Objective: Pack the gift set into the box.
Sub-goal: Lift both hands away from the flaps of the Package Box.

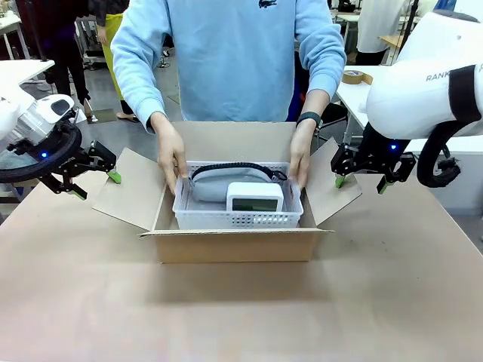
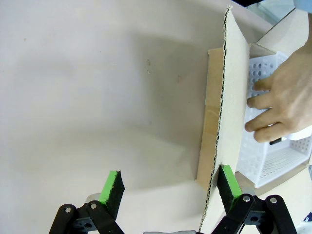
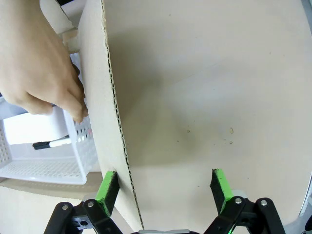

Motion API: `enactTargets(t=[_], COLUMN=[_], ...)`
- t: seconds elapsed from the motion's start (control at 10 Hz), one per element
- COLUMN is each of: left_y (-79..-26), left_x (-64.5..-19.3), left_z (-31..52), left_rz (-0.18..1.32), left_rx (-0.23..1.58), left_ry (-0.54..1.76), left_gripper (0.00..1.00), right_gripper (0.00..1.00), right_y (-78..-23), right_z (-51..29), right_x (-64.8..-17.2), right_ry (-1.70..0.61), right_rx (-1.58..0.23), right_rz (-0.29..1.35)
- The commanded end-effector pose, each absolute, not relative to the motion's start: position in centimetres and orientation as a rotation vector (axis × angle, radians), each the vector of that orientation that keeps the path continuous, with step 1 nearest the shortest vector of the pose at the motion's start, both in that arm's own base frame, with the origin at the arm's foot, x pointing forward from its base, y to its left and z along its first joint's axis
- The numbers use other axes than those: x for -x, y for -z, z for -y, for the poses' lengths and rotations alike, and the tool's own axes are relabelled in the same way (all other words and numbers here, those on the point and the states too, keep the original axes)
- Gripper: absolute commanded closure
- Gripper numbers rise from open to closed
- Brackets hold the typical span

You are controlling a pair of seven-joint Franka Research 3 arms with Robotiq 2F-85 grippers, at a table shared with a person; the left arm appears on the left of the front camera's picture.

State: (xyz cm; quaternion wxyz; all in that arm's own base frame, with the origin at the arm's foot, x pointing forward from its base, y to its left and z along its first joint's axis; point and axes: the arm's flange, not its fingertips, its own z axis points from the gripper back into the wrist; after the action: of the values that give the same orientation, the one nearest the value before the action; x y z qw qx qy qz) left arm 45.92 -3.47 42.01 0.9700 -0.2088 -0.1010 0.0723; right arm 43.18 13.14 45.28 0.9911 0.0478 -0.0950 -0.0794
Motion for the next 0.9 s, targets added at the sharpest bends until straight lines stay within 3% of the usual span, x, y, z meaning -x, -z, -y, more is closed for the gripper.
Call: enactTargets(t=[0.0, 0.8], left_y=[-42.14, -42.14], left_x=[-45.85, -45.85], left_z=[3.34, 3.34], left_rz=[0.208, 0.208], left_rx=[0.41, 0.41], left_ry=[-0.15, -0.15], left_gripper=[0.0, 0.0], right_gripper=[0.0, 0.0], right_y=[-45.5, -45.5], right_z=[-13.23, -13.23], right_x=[-43.2, -43.2], right_ry=[0.17, 0.17], right_rx=[-0.085, -0.085], right_rz=[0.19, 0.19])
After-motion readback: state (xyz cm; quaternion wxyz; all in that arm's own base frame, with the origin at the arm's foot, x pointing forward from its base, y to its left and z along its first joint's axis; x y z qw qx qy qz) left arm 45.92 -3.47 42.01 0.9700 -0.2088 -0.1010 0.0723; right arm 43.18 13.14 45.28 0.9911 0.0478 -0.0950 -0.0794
